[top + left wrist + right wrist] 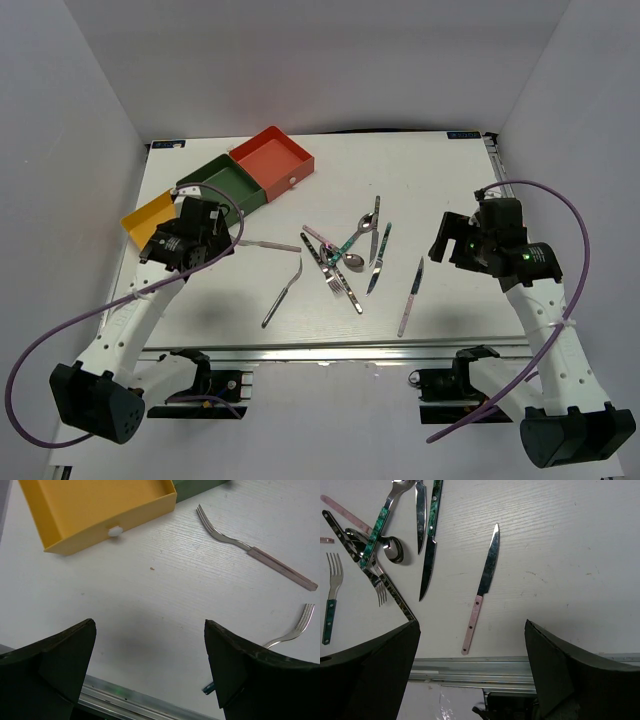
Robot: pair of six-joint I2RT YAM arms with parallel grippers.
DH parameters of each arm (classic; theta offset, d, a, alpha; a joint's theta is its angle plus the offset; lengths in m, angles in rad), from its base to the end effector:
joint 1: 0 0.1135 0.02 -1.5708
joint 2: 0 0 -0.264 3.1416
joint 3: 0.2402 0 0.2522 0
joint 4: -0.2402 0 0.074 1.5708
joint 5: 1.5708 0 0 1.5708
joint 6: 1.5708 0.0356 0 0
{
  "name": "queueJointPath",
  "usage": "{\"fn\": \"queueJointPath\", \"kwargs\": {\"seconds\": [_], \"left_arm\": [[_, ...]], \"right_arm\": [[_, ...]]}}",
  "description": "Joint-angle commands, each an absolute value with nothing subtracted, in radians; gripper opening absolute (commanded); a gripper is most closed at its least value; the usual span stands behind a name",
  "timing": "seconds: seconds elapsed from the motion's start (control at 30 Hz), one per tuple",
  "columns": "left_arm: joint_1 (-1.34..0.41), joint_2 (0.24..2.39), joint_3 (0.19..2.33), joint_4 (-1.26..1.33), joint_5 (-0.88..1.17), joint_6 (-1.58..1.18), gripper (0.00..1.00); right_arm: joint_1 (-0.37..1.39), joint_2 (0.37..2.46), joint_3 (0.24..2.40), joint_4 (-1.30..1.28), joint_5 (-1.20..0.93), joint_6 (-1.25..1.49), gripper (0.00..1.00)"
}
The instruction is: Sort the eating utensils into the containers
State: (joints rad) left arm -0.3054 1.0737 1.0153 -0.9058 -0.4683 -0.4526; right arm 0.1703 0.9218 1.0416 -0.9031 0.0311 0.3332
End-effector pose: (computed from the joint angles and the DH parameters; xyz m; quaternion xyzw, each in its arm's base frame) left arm 0.1979 -0.0455 0.3042 -0.1374 0.9207 0.0982 0.3518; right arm 0.1718 0.0284 0.3353 0.0811 0.9198 0.0816 0.3751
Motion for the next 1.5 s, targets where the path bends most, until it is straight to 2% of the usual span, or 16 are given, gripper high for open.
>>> {"fn": "queueJointPath", "kwargs": {"seconds": [0.0,0.3,0.53,0.6,0.8,0.83,1.03,1.1,1.17,1.2,1.27,1.33,1.43,1.47], "left_arm": [[-0.31,1.074,1.065,-0.919,-0.502,-0.457,0.98],[-0.31,1.091,1.084,-0.925,-0.503,-0.463,0.98],[-0.31,1.111,1.072,-0.89,-0.411,-0.46,0.98],[-0.311,1.134,1.078,-0.891,-0.39,-0.457,0.98],[-0.31,1.166,1.104,-0.9,-0.38,-0.433,0.98],[-0.31,1.166,1.104,-0.902,-0.377,-0.433,0.98],[-0.311,1.157,1.089,-0.907,-0.344,-0.434,0.98],[-0.311,1.157,1.085,-0.913,-0.344,-0.431,0.98],[-0.31,1.157,1.085,-0.913,-0.334,-0.43,0.98],[-0.31,1.155,1.083,-0.911,-0.328,-0.431,0.98],[-0.311,1.163,1.083,-0.91,-0.307,-0.436,0.98],[-0.311,1.17,1.078,-0.896,-0.269,-0.448,0.98],[-0.311,1.195,1.081,-0.836,-0.082,-0.488,0.98],[-0.311,1.209,1.08,-0.777,0.057,-0.508,0.98]], "right_arm": [[0.169,0.917,1.069,-0.9,0.054,0.337,0.89],[0.17,0.959,0.985,-0.868,0.064,0.425,0.89],[0.23,1.13,0.825,-0.728,0.184,0.549,0.89],[0.242,1.195,0.795,-0.689,0.183,0.574,0.86],[0.424,1.31,0.776,-0.62,0.236,0.679,0.63],[0.445,1.322,0.767,-0.612,0.241,0.718,0.54],[0.508,1.379,0.6,-0.506,0.215,0.822,0.42],[0.511,1.397,0.545,-0.479,0.21,0.851,0.31],[0.517,1.407,0.522,-0.469,0.213,0.862,0.26],[0.526,1.413,0.505,-0.457,0.21,0.864,0.13],[0.537,1.416,0.497,-0.443,0.201,0.864,0.0],[0.548,1.404,0.511,-0.425,0.187,0.847,0.0],[0.564,1.341,0.573,-0.375,0.126,0.758,0.0],[0.571,1.291,0.592,-0.35,0.062,0.724,0.0]]}}
